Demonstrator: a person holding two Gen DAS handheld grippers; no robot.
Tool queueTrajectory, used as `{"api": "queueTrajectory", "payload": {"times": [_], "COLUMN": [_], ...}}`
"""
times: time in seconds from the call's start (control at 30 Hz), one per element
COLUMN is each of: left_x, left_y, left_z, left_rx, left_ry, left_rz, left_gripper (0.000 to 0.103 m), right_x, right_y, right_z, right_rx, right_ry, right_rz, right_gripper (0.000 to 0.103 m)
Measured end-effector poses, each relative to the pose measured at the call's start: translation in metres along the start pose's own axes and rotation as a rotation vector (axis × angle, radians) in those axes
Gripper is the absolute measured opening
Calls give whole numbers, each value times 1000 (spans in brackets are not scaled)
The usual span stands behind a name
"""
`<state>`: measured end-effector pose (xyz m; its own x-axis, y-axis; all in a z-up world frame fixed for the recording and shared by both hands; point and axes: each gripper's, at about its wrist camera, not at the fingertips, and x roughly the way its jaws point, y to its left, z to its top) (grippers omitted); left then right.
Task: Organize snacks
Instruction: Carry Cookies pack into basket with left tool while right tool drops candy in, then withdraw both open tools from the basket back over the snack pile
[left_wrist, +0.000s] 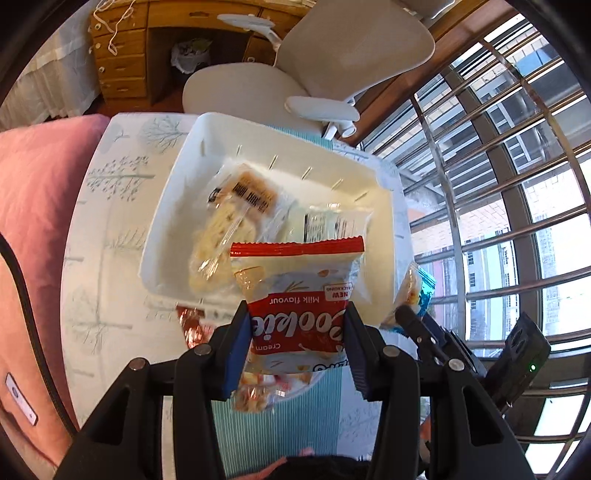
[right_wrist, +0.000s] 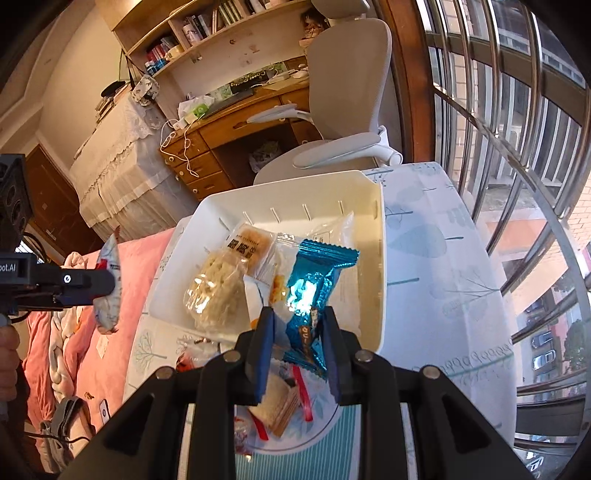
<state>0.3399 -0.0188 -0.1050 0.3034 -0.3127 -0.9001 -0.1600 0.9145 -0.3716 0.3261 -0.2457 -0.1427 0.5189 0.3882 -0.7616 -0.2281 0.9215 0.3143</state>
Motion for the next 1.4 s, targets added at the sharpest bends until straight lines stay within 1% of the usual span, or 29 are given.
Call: {"api": "queueTrajectory", "payload": {"times": [0.1, 0.13, 0.17, 0.2, 0.23, 0.27, 0.47, 0.6, 0.73, 0.9, 1.1, 1.27, 1.33, 1.4], "left_x": [13, 17, 21, 24, 25, 26, 30, 29, 28, 26, 20, 19, 19, 18], "left_y": [-3, -2, -2, -1, 0, 1, 6, 9, 13, 21, 28, 32, 33, 35], "left_z": [6, 8, 8, 9, 9, 9, 7, 2, -4, -16, -32, -44, -49, -54], "left_rx": [-11, -25, -32, -41, -46, -49, -78, -82, -90, -101, -92, -69, -57, -42], "left_ry": [2, 4, 4, -1, -7, -10, -1, 5, 10, 26, 28, 46, 56, 65], "left_rz": [0, -2, -5, -4, -1, 3, 23, 37, 43, 60, 72, 80, 83, 83], "left_gripper": [46, 48, 51, 61, 67, 68, 70, 70, 71, 71, 71, 71, 71, 71], "right_x": [8, 11, 14, 16, 19, 21, 28, 29, 27, 21, 13, 5, 4, 1], "right_y": [-5, -6, -8, -9, -11, -11, -20, -25, -29, -29, -27, -18, -14, -7], "right_z": [3, 4, 5, 5, 5, 4, 5, 4, 2, -4, -15, -31, -38, -47], "right_rx": [11, 14, 19, 22, 25, 27, 46, 66, 85, 97, 117, 115, 120, 119], "right_ry": [1, 6, 12, 17, 26, 33, 64, 70, 78, 78, 92, 101, 113, 118], "right_rz": [6, 8, 13, 16, 21, 24, 51, 49, 49, 42, 33, 0, -14, -33], "right_gripper": [26, 26, 26, 26, 26, 26, 28, 36, 40, 52, 53, 54, 56, 61]}}
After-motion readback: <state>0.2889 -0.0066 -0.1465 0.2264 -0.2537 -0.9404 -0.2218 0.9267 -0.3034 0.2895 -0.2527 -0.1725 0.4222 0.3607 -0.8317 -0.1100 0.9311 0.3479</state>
